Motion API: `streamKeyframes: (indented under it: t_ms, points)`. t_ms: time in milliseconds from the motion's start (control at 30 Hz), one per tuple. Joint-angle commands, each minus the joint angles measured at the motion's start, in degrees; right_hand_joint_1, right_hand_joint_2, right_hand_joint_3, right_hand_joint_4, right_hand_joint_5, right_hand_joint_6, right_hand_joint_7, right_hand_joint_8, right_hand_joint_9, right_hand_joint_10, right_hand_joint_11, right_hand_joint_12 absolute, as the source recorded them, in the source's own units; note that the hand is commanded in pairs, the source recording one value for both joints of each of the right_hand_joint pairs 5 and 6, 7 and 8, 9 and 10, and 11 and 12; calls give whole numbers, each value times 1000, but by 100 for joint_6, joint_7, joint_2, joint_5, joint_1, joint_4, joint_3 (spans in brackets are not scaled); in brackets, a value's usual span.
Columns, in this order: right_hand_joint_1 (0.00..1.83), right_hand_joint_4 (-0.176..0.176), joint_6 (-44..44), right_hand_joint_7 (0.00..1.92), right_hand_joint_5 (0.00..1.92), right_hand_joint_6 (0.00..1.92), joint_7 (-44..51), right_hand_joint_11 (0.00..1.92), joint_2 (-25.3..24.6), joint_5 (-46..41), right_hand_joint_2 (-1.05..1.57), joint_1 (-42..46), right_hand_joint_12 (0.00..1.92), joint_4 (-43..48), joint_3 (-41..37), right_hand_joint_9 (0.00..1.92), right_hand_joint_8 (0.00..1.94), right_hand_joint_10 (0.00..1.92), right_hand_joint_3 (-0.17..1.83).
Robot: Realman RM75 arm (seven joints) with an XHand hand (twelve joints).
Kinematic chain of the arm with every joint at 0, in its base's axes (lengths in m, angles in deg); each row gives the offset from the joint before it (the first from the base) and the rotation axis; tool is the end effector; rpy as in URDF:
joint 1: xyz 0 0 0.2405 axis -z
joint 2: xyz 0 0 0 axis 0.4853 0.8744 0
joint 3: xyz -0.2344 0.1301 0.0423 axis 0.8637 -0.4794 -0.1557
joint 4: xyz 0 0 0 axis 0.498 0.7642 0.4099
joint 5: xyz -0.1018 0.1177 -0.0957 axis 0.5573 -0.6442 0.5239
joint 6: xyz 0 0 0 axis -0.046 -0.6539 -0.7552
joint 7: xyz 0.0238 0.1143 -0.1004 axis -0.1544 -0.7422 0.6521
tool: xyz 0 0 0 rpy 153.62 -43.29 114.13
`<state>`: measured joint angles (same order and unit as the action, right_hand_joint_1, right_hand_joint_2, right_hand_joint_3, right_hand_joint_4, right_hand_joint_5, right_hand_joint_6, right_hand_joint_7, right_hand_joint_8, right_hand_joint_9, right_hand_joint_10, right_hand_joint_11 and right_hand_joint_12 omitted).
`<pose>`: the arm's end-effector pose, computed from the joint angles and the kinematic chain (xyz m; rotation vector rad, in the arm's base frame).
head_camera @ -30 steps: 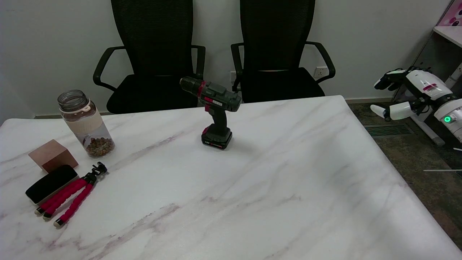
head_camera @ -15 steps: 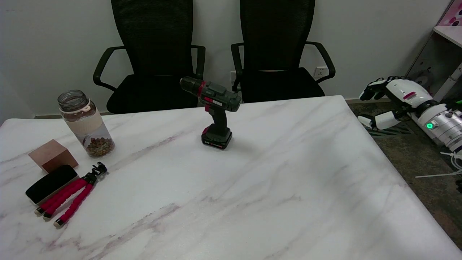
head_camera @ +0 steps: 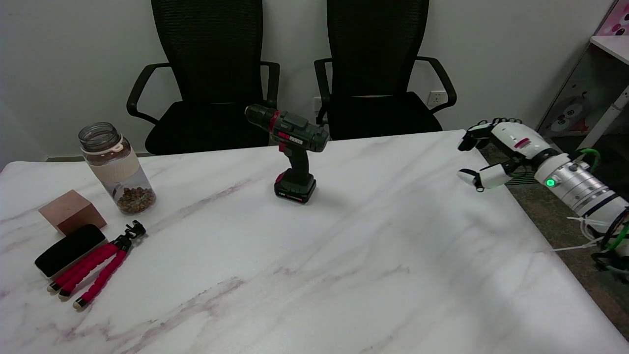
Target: Pick up the power screwdriver.
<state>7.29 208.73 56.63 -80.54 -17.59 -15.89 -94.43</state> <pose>-0.2111 -0.2606 0.5416 1.6016 -0.1362 0.2677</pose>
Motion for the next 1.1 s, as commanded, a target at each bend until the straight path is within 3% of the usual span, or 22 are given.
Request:
streamKeyframes:
  t_ms: [33, 433, 767, 1100]
  points:
    - [919, -176, -662, 768, 768, 768, 198, 699, -817, -257, 487, -159, 699, -1262, 38, 555, 768, 555, 874]
    - [916, -176, -1420, 779, 779, 779, 199, 684, -1552, -271, 478, -526, 684, -1407, 145, 542, 779, 542, 889]
    - [913, -176, -1352, 789, 789, 789, 196, 674, -1963, -351, 461, -1738, 674, -842, 1287, 535, 789, 535, 894]
    - [913, -176, -1308, 792, 792, 792, 14, 670, -2380, -458, 449, -2277, 670, -419, 1672, 533, 792, 533, 900]
